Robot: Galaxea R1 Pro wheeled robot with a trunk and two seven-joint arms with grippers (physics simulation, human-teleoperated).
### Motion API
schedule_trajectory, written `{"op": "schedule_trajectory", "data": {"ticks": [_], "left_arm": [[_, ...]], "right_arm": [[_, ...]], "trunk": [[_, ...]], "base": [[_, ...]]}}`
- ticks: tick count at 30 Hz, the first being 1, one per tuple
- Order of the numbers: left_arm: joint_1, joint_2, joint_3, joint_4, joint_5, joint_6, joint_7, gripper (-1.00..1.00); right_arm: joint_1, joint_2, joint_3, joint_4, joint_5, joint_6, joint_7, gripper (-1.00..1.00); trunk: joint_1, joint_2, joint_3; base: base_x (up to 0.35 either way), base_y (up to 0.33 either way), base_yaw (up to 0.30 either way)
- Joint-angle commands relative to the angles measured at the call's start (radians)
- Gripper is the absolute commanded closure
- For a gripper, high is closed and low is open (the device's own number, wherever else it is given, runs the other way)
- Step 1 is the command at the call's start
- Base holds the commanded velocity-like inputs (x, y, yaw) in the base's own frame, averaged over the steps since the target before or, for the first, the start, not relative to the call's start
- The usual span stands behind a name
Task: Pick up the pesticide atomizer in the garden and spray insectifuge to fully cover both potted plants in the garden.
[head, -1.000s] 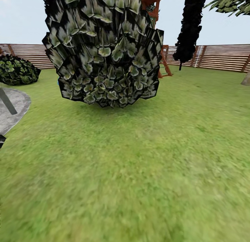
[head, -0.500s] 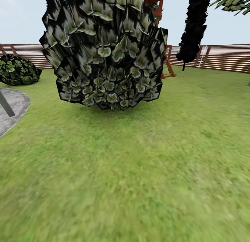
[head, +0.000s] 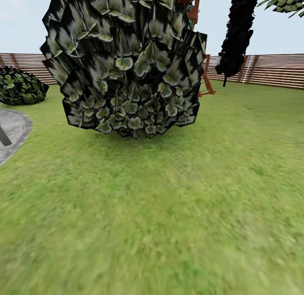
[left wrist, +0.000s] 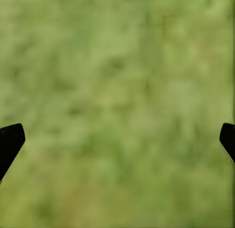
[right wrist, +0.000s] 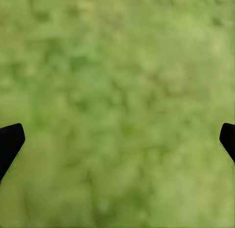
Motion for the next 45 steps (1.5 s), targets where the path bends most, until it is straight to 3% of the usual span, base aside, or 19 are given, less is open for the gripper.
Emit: {"op": "schedule_trajectory", "data": {"ticks": [1,45], "left_arm": [[-0.001,0.0,0.004,0.001,-0.001,-0.003,0.0,-1.0],[-0.001,0.0,0.004,0.001,-0.001,-0.003,0.0,-1.0]], "right_arm": [[-0.001,-0.001,0.006,0.001,-0.002,-0.002,-0.006,-1.0],[-0.001,-0.001,0.007,0.0,-0.002,-0.002,-0.006,-1.0]], "trunk": [[0.0,0.0,-0.001],[0.0,0.0,-0.001]], "base": [[0.337,-0.075,0.085],[0.337,-0.078,0.269]]}}
